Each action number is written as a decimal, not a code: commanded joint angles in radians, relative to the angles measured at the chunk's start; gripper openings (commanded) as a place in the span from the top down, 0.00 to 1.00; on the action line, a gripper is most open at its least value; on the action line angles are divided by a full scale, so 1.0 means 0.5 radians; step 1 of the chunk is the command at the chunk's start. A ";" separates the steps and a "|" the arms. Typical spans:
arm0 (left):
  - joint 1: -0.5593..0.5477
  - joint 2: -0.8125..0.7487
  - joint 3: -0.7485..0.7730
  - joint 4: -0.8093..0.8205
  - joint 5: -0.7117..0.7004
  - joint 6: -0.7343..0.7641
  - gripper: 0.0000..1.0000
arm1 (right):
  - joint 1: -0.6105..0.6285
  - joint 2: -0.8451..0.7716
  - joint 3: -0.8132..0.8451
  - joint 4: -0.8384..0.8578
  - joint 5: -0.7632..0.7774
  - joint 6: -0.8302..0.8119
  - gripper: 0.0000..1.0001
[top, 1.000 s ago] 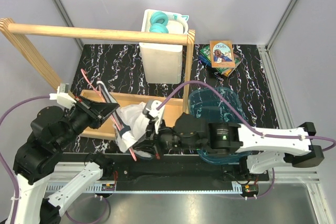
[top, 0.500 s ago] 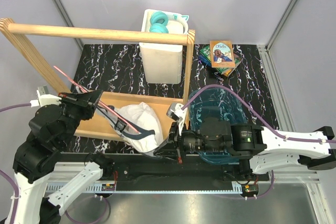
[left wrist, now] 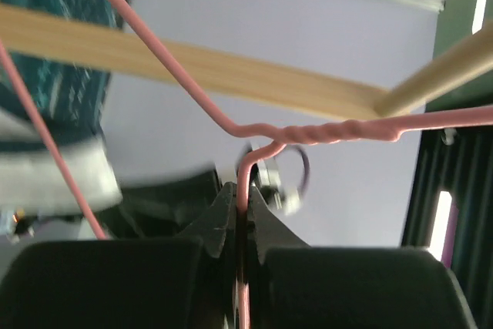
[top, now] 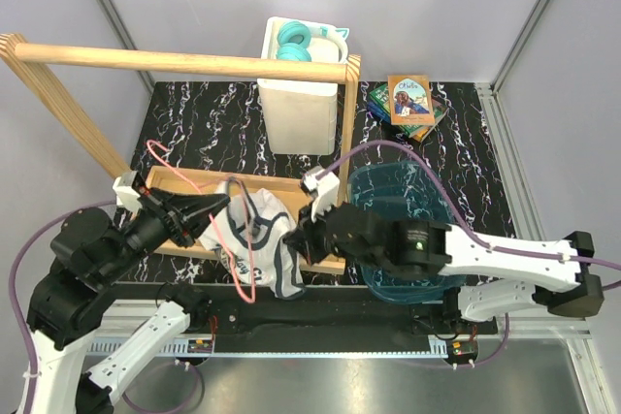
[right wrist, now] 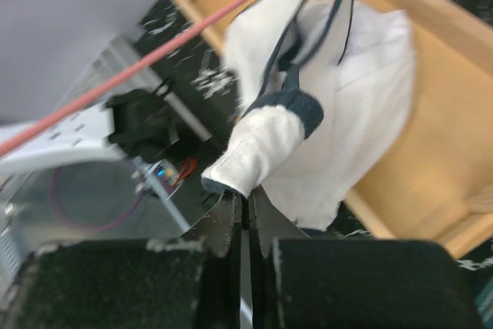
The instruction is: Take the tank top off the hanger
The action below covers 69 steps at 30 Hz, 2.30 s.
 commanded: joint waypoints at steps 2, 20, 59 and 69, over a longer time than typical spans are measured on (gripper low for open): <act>0.007 -0.039 0.119 0.015 0.658 -0.152 1.00 | -0.227 0.208 0.200 0.004 0.166 -0.050 1.00; 0.004 -0.097 0.217 -0.495 0.103 0.492 1.00 | -0.234 -0.693 0.602 -0.452 -0.132 -0.440 1.00; 0.004 0.108 0.165 -0.437 0.202 0.634 1.00 | -0.231 0.460 3.026 0.802 0.678 -3.146 1.00; 0.004 0.274 0.223 -0.419 0.244 0.768 1.00 | -0.227 -0.225 1.508 0.829 1.074 -2.705 1.00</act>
